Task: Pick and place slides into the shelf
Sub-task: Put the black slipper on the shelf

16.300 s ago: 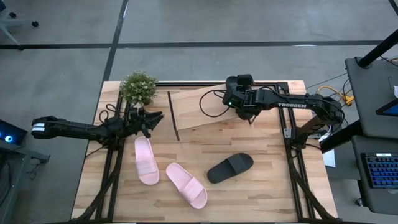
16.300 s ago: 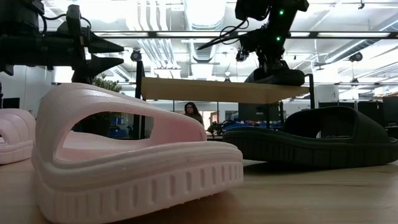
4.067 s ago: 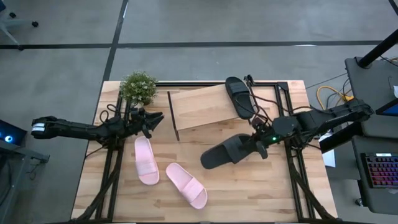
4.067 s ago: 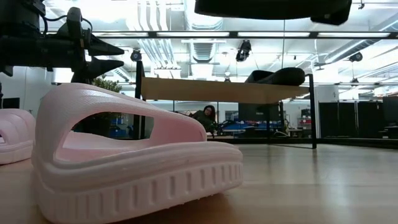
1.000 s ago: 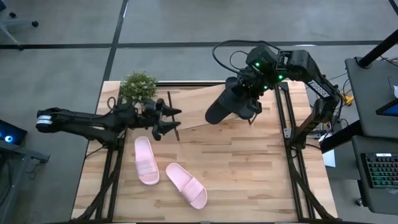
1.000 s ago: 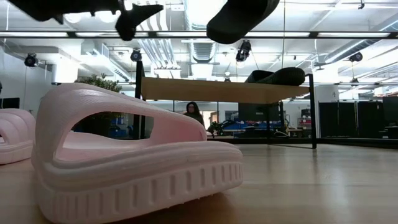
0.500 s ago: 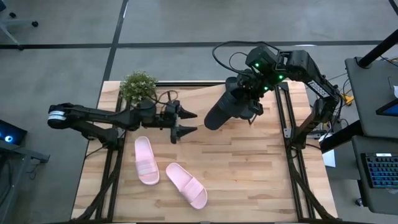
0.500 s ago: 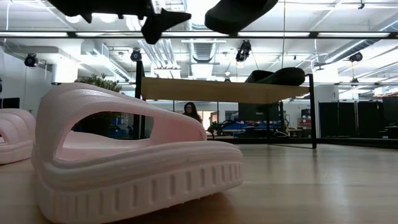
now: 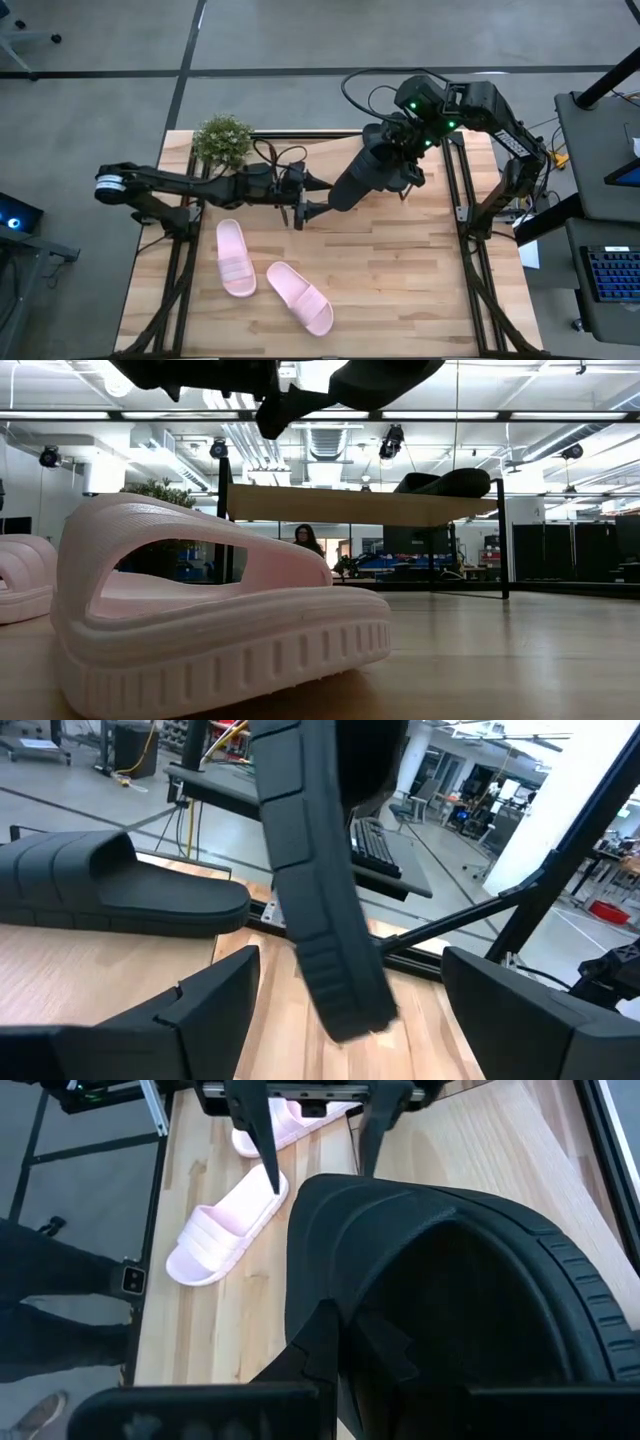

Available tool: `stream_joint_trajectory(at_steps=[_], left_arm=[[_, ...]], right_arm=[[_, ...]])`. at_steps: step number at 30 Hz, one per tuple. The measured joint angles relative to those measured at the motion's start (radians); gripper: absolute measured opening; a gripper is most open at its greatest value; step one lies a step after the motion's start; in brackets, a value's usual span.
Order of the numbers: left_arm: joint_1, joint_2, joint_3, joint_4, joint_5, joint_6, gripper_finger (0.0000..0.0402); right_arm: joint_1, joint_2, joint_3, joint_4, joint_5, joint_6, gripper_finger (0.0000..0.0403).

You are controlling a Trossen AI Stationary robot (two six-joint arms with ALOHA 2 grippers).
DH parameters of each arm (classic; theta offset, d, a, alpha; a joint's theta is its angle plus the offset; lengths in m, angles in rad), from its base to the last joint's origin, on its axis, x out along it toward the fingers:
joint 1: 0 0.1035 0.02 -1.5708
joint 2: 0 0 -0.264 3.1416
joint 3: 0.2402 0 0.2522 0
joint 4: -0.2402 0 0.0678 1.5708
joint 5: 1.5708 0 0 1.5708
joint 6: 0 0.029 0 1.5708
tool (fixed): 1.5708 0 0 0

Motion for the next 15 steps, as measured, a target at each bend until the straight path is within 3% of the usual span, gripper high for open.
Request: stream_joint_trajectory(at_steps=[15], left_arm=[[0.008,0.076,0.079,0.001,0.008,0.000,0.0297]], right_arm=[[0.003,0.000,0.000,0.000,-0.025,-0.010,0.0009]])
